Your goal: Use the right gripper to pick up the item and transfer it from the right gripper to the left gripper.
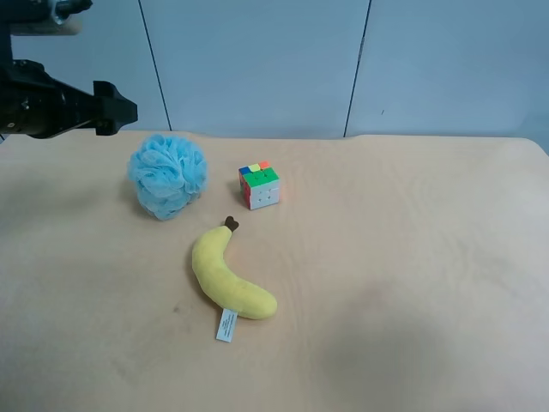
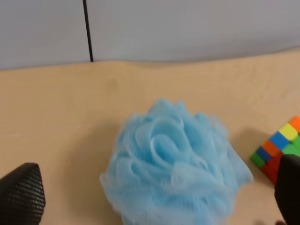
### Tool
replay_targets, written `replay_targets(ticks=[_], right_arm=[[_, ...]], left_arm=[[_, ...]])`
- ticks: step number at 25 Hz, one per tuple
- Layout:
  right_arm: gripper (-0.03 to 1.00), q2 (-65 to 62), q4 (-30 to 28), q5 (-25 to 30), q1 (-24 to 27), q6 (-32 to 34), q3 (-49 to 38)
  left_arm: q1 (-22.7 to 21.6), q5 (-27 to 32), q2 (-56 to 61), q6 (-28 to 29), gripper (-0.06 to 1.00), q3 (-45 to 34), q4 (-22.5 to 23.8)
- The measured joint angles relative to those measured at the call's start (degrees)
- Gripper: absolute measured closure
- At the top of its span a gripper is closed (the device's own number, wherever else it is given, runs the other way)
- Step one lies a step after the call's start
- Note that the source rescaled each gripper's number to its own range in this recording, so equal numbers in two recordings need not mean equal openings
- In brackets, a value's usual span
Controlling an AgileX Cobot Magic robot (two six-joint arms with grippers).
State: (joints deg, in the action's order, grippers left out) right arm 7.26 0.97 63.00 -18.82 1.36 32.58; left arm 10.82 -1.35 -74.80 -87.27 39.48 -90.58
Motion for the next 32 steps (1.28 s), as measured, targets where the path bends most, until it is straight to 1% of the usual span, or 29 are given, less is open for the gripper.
replay_targets(ticks=[8,13,16,19,21,22,24,25,26,27,28,30,31,32], right_arm=[[-0.03,0.0,0.0,0.0,0.0,0.0,0.0],[-0.03,0.0,0.0,0.0,0.0,0.0,0.0],[-0.03,0.0,0.0,0.0,0.0,0.0,0.0],[-0.03,0.0,0.0,0.0,0.0,0.0,0.0],[-0.03,0.0,0.0,0.0,0.0,0.0,0.0],[-0.03,0.0,0.0,0.0,0.0,0.0,0.0],[-0.03,0.0,0.0,0.0,0.0,0.0,0.0],[-0.03,0.0,0.0,0.0,0.0,0.0,0.0],[-0.03,0.0,0.0,0.0,0.0,0.0,0.0],[-0.03,0.0,0.0,0.0,0.0,0.0,0.0],[-0.03,0.0,0.0,0.0,0.0,0.0,0.0],[-0.03,0.0,0.0,0.0,0.0,0.0,0.0],[-0.03,0.0,0.0,0.0,0.0,0.0,0.0],[-0.03,0.0,0.0,0.0,0.0,0.0,0.0]], left_arm=[[0.0,1.35,16.49,2.1,-0.05,-9.47,0.0],[0.0,3.27,26.74,2.39,-0.05,-13.79,0.05],[0.0,4.96,32.52,2.78,-0.05,-15.23,1.29],[0.0,7.38,36.76,5.57,-0.05,-15.52,4.87],[0.0,9.4,38.27,9.23,-0.05,-15.52,9.76],[0.0,10.34,38.79,12.05,-0.05,-15.52,13.53],[0.0,13.43,39.19,19.51,-0.05,-15.52,22.47],[0.0,15.13,39.19,23.31,-0.05,-15.52,28.35],[0.0,17.75,39.19,29.49,-0.05,-15.4,34.76],[0.0,19.69,39.19,34.3,-0.05,-15.13,40.42],[0.0,22.2,39.19,39.34,-0.05,-14.61,47.47],[0.0,26.51,39.59,51.81,-0.05,-13.03,60.99],[0.0,28.57,40.21,57.73,-0.05,-11.7,66.9],[0.0,30.35,40.92,62.03,-0.05,-10.55,71.27]])
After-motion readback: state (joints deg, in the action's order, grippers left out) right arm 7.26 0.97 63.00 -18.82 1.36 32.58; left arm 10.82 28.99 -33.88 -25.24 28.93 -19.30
